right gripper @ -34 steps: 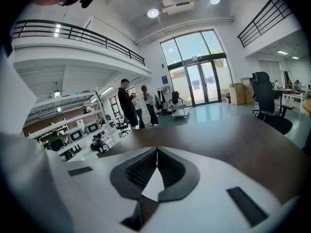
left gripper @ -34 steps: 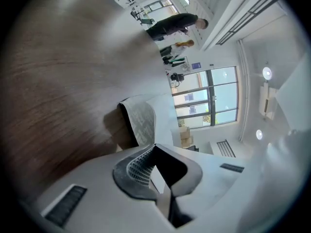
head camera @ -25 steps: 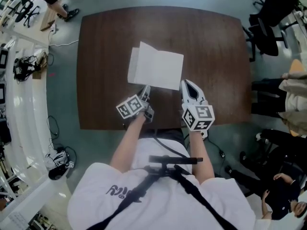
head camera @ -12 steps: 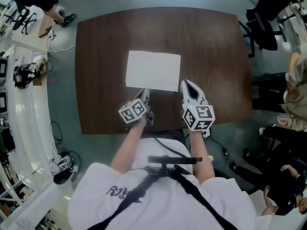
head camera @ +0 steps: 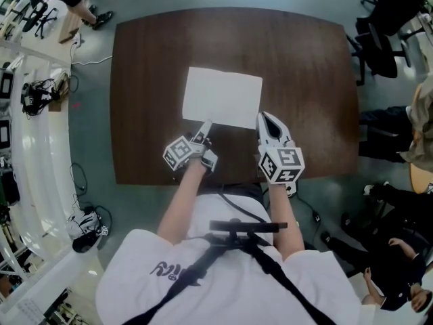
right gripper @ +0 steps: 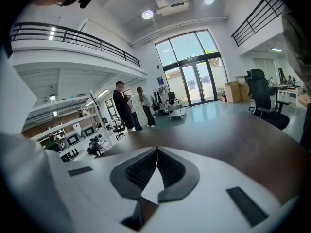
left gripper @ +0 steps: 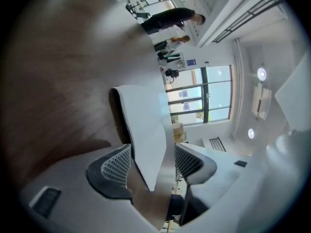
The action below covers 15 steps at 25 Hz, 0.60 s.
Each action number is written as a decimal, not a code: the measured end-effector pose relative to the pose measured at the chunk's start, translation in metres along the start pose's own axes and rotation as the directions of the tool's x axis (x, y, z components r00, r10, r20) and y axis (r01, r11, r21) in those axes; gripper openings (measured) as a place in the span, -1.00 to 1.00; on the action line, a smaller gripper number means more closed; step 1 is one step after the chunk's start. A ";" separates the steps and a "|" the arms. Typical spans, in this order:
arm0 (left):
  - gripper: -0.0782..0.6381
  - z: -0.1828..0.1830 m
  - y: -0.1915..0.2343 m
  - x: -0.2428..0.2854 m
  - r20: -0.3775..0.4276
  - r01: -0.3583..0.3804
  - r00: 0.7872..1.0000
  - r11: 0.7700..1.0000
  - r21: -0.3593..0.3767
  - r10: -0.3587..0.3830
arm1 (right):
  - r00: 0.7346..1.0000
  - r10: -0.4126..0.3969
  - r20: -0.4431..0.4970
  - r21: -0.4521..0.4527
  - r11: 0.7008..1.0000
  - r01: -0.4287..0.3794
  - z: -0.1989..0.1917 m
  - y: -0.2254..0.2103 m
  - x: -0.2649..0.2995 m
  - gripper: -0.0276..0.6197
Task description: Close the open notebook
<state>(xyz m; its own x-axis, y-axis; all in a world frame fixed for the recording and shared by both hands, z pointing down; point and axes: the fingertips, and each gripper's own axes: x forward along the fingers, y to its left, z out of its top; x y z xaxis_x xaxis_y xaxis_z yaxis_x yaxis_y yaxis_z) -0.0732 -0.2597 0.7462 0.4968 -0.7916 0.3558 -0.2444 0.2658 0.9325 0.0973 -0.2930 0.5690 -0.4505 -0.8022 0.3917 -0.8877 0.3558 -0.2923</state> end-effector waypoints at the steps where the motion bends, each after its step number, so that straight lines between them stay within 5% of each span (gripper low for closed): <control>1: -0.13 0.003 0.001 0.000 0.015 0.011 1.000 0.999 -0.033 -0.011 | 1.000 0.000 -0.001 -0.001 1.000 0.000 0.000 0.001 0.000 -0.90; 7: -0.13 0.013 0.009 0.006 0.071 0.074 0.995 0.985 -0.153 -0.064 | 1.000 -0.013 -0.002 -0.001 1.000 0.013 0.000 -0.007 -0.004 -0.90; 15: -0.13 0.019 0.018 0.007 0.098 0.066 0.994 0.979 -0.192 -0.047 | 1.000 -0.019 0.000 0.006 1.000 0.019 -0.002 -0.010 -0.012 -0.90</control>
<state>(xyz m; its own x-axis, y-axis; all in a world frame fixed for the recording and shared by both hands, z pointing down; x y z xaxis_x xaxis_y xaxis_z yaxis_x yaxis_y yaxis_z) -0.0902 -0.2706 0.7644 0.4242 -0.8532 0.3035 -0.0467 0.3141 0.9483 0.1112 -0.2862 0.5695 -0.4334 -0.8089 0.3973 -0.8956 0.3374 -0.2900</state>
